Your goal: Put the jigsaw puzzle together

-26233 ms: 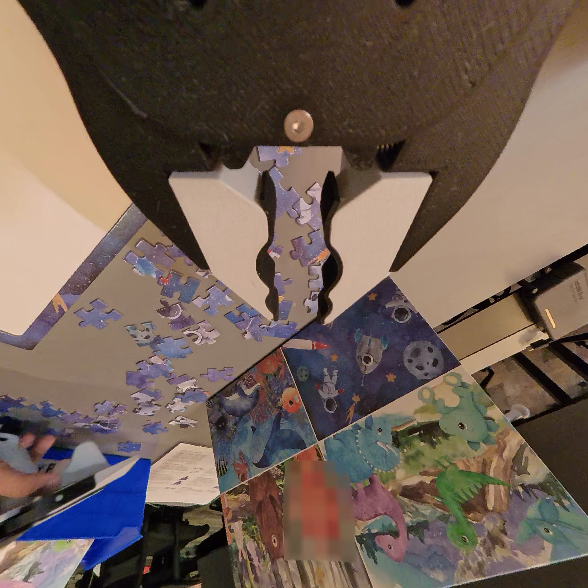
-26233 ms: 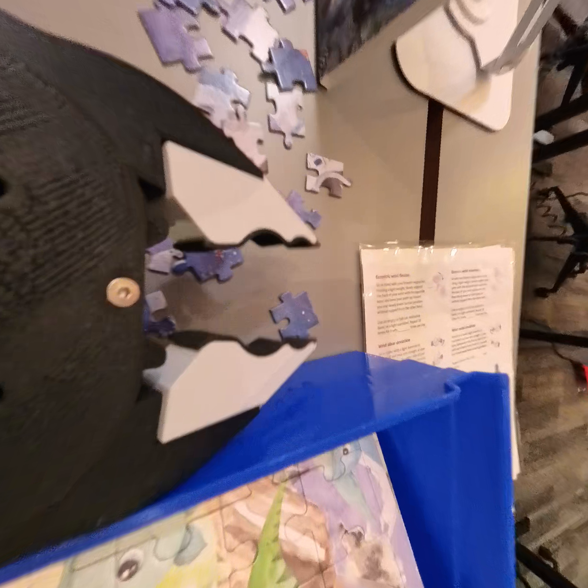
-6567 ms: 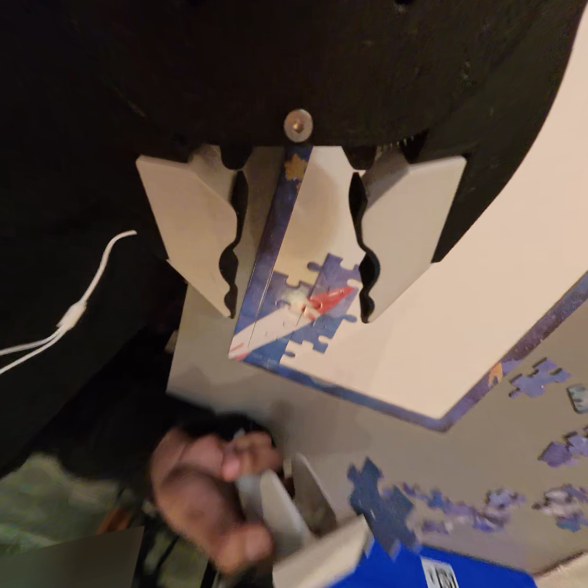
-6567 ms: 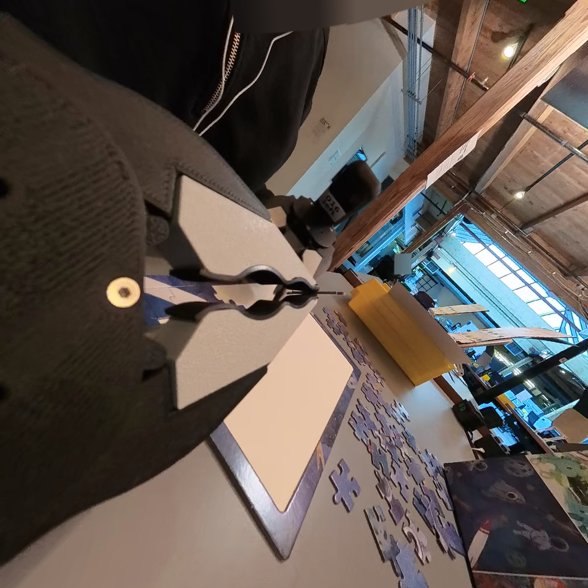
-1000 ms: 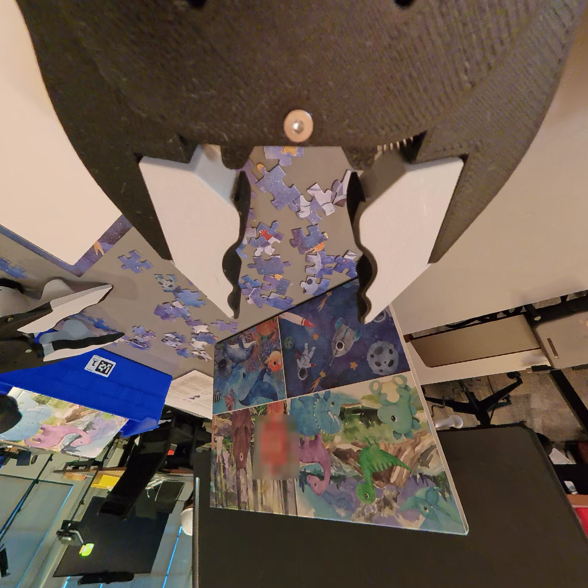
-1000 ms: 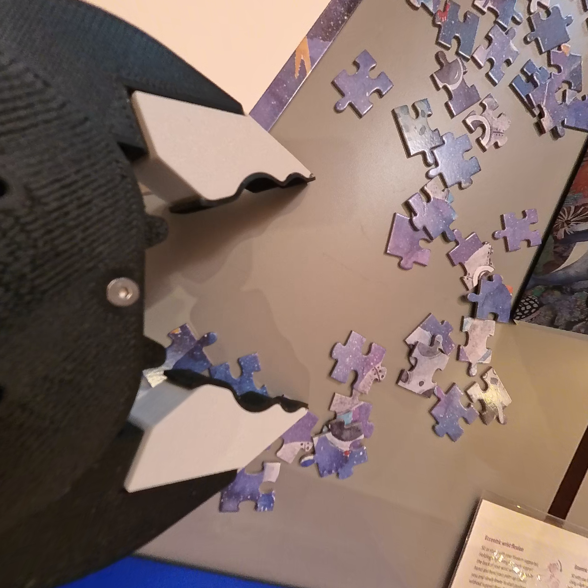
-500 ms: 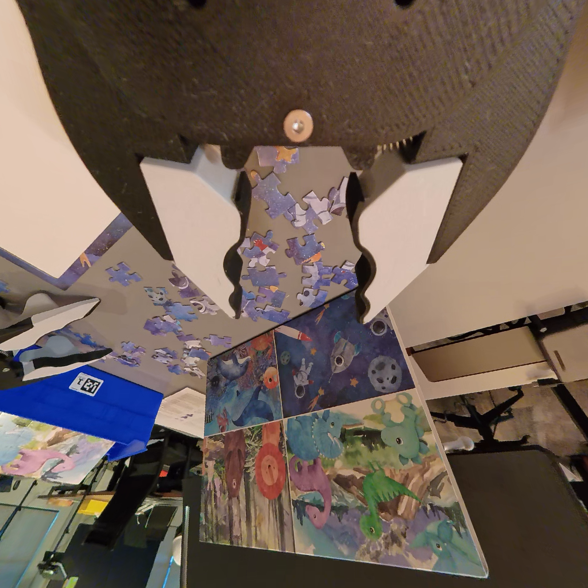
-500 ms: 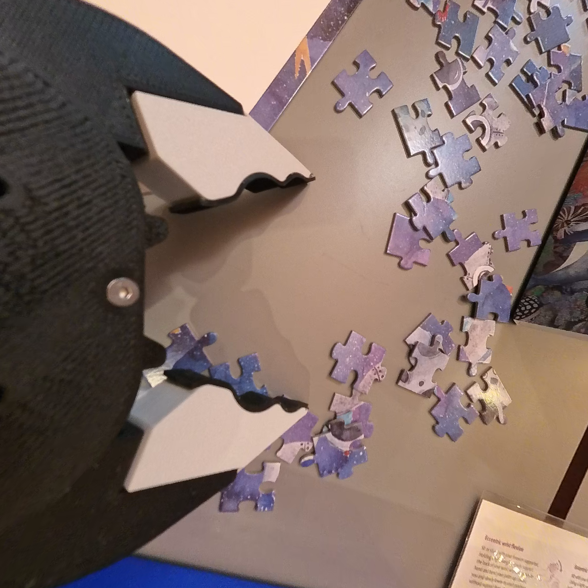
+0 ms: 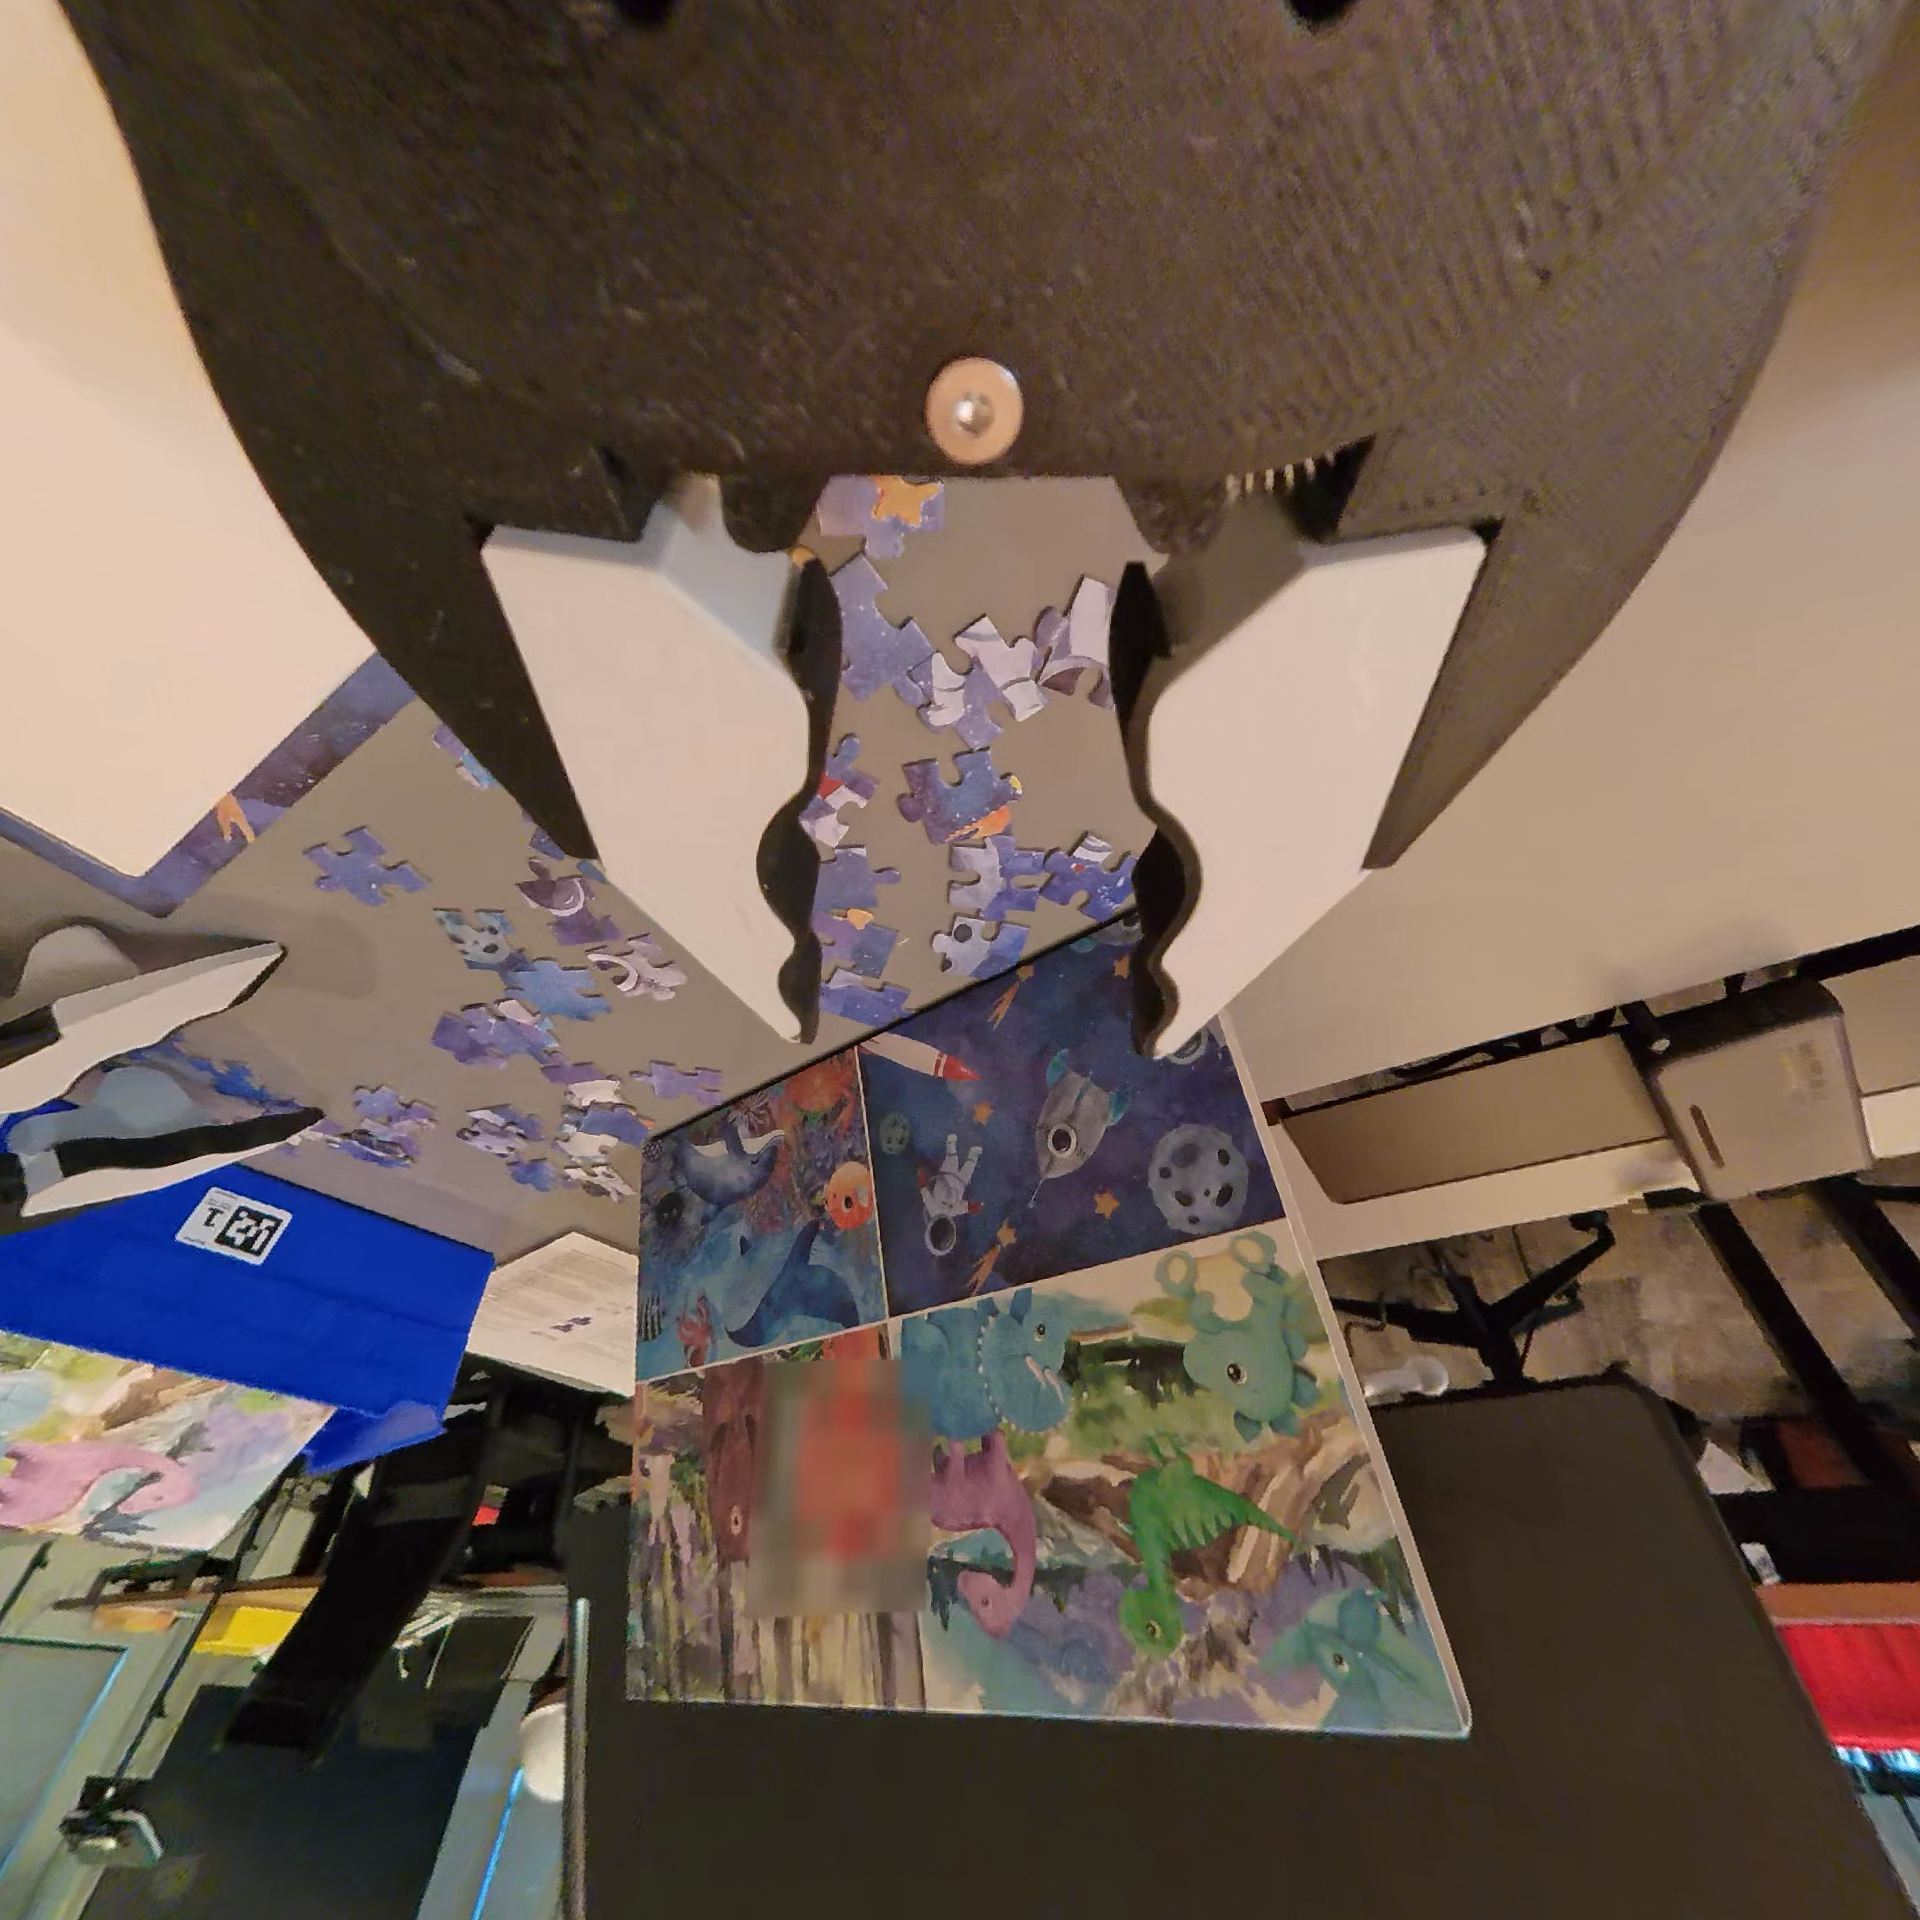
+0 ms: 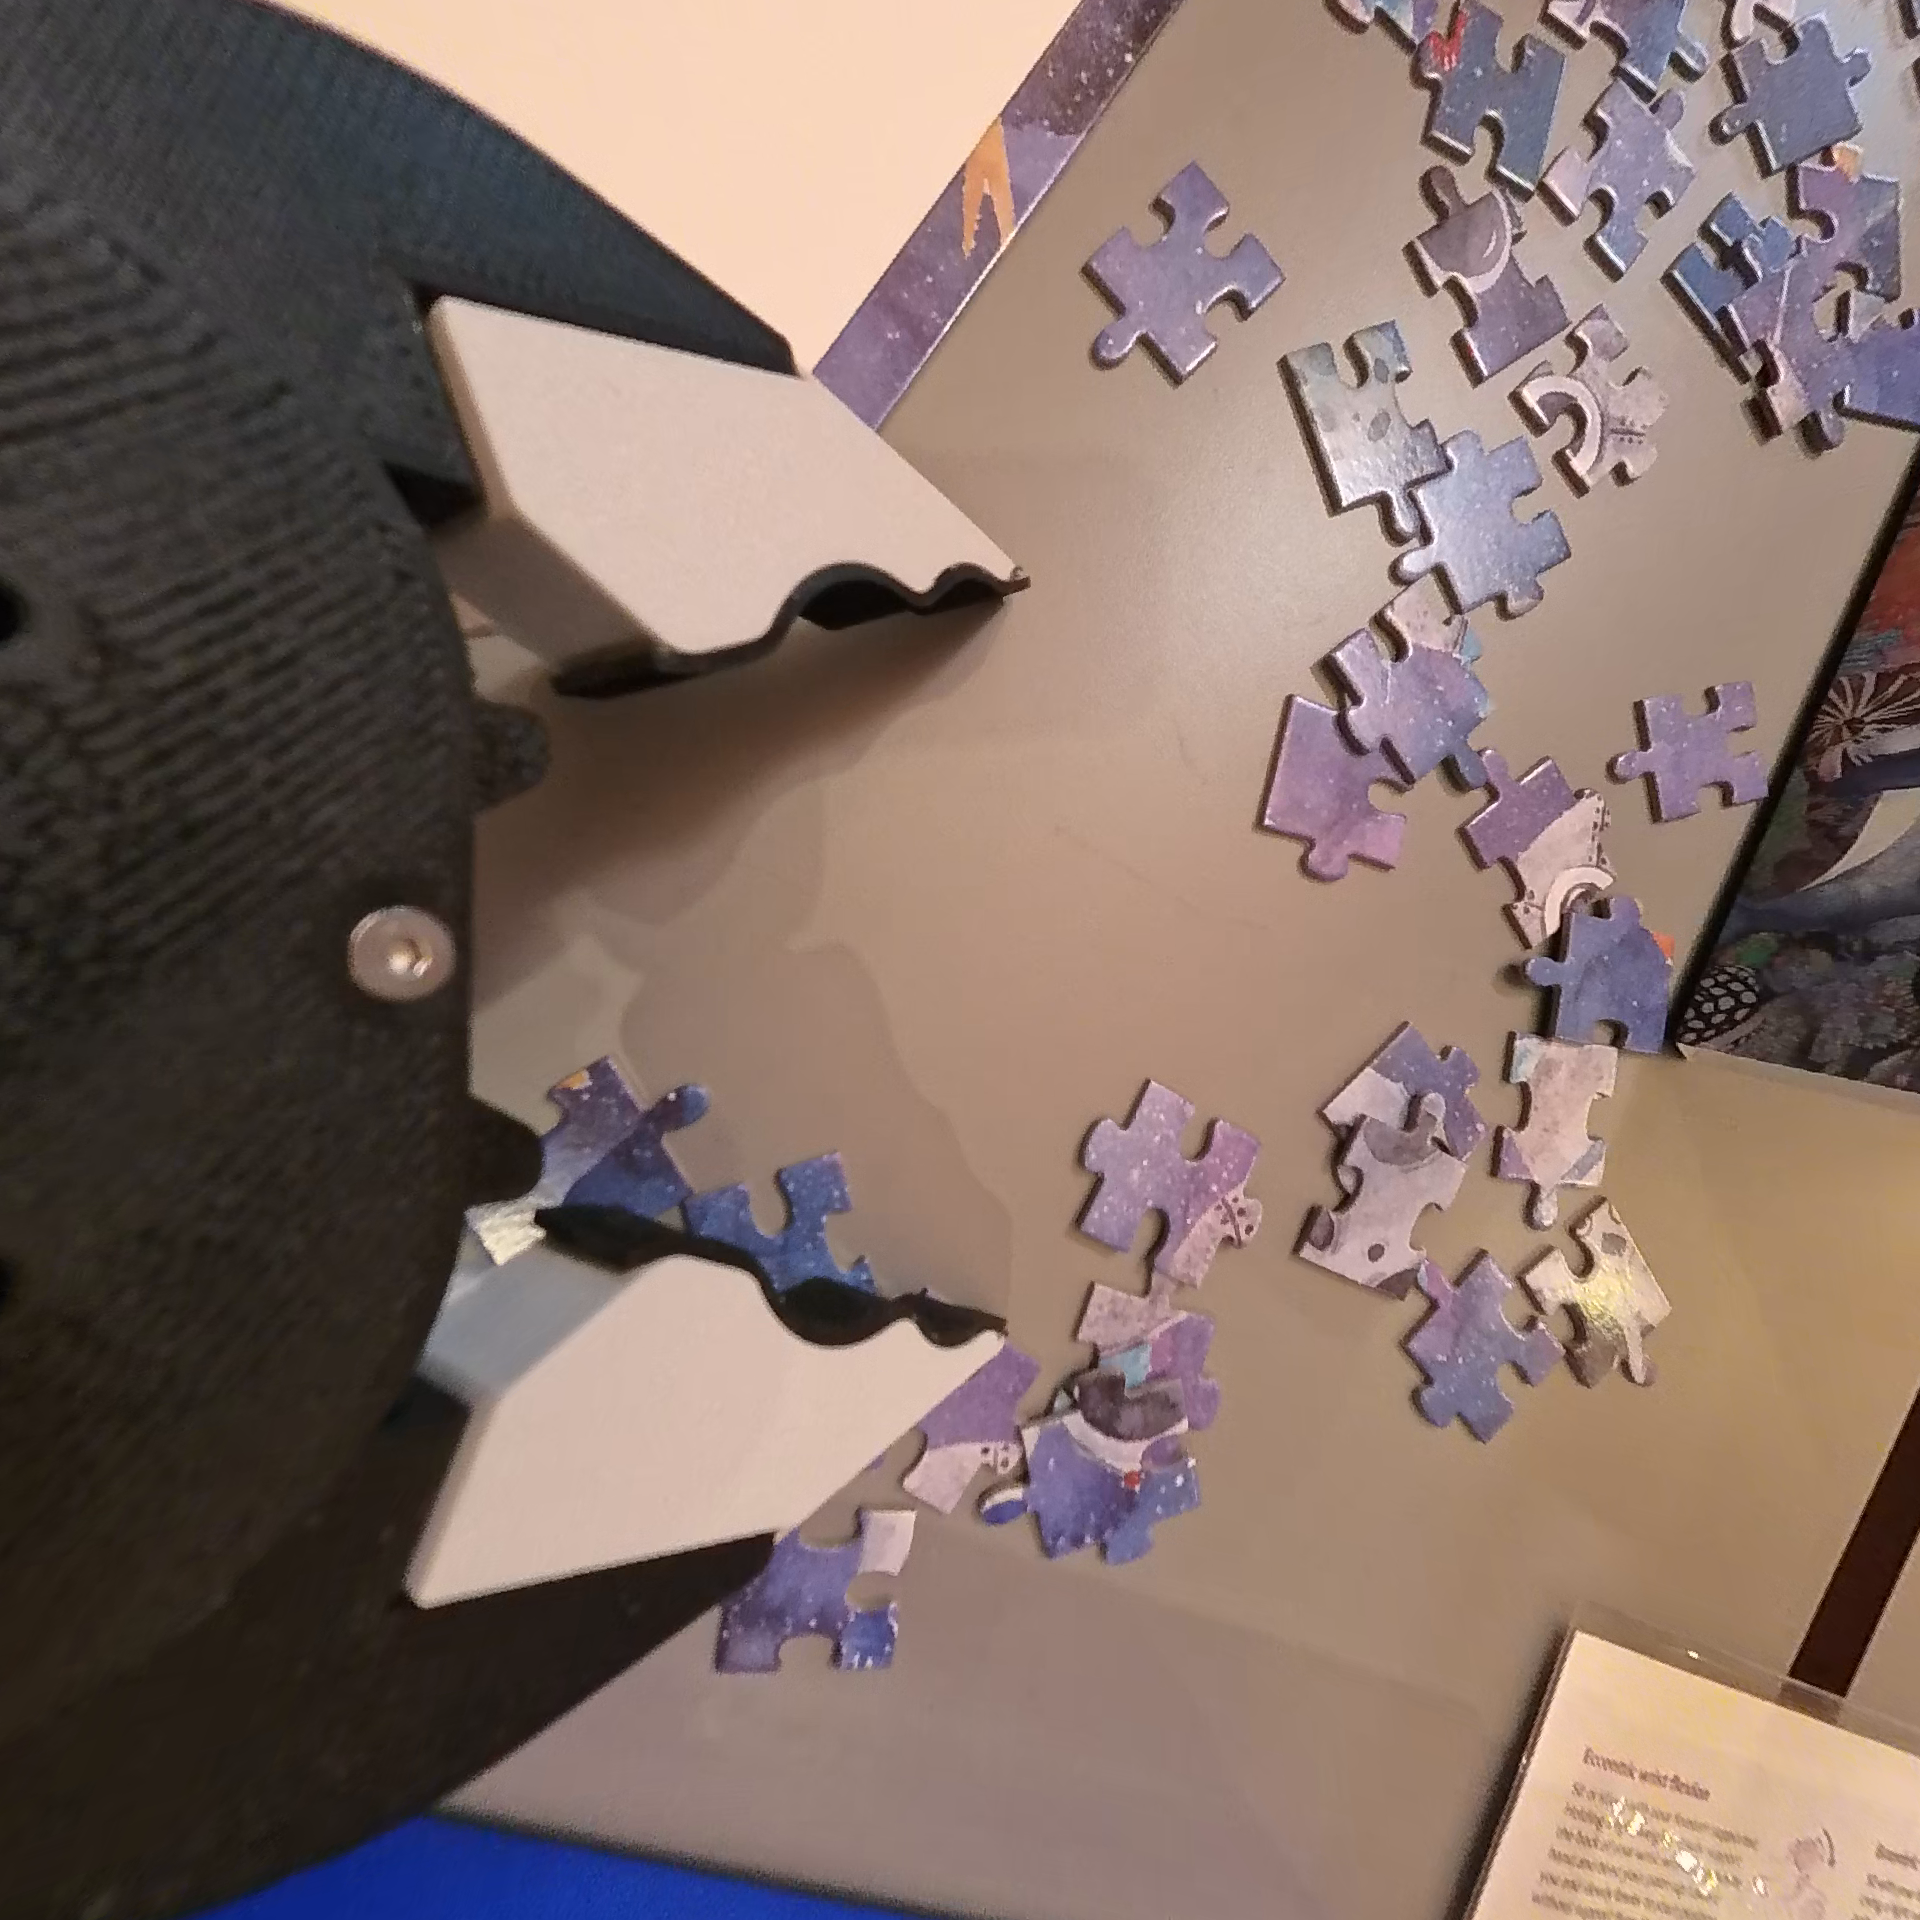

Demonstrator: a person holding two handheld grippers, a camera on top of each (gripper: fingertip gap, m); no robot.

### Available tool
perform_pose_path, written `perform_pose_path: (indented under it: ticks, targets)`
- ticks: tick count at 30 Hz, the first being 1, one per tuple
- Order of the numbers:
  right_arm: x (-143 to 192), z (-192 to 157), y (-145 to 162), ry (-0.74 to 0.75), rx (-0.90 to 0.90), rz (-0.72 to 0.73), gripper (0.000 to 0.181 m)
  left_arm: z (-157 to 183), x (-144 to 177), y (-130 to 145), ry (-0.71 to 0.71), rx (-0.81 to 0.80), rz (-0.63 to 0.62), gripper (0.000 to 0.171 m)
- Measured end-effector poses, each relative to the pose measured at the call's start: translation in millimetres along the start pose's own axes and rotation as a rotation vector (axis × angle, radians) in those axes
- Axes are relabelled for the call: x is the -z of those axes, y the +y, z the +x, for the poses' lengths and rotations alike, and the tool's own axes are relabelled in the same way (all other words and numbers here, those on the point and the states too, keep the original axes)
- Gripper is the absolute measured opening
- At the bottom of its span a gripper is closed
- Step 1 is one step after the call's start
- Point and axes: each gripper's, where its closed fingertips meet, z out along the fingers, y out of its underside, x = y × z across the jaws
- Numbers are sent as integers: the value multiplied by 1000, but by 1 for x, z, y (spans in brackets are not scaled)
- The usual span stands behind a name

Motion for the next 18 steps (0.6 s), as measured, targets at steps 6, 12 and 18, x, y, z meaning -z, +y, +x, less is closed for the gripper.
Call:
perform_pose_path:
  ticks: [6, 12, 18]
  targets:
    - [2, 2, -1, 2, 0, 0, 130, 3, -2, 6, 10, -41, -11, 36]
    - [3, 2, -1, 1, 0, 1, 129, 14, -2, 7, 20, -124, 5, 13]
    - [3, 2, -1, 1, 1, 1, 130, 22, -10, 21, 39, -170, -70, 11]
